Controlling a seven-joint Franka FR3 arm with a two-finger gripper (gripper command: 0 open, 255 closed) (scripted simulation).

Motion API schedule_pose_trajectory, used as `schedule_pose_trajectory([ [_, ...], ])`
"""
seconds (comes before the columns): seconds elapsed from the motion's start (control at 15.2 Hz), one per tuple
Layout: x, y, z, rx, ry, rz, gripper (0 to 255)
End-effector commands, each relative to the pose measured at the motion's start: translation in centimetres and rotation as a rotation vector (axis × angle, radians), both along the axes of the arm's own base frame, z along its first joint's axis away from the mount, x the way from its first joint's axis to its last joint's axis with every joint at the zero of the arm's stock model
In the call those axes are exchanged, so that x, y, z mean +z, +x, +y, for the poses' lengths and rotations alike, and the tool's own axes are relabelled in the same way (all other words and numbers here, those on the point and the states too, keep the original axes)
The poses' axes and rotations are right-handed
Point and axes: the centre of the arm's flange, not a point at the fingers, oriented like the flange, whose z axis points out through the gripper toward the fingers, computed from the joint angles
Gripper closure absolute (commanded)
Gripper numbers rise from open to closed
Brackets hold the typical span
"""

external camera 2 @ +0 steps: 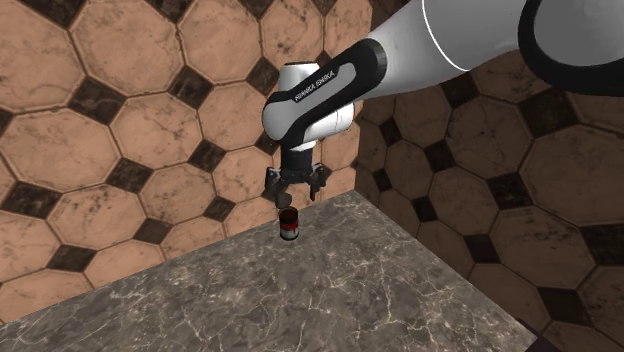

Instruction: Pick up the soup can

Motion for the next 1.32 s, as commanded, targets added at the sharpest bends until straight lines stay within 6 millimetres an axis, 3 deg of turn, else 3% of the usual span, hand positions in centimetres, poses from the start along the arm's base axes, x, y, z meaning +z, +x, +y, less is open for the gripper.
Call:
schedule_pose_trajectory([
  [0.0, -1.8, 1.0, 1.5, 0.008, 0.0, 0.003, 0],
  [0.53, -6.2, 1.3, 1.8, 0.01, 0.0, 0.004, 0],
  [0.66, -6.2, 1.3, 1.8, 0.01, 0.0, 0.004, 0],
  [0.73, -6.2, 1.2, 1.8, 0.01, 0.0, 0.004, 255],
  [1.25, -6.2, 1.2, 1.7, 0.01, 0.0, 0.004, 255],
])
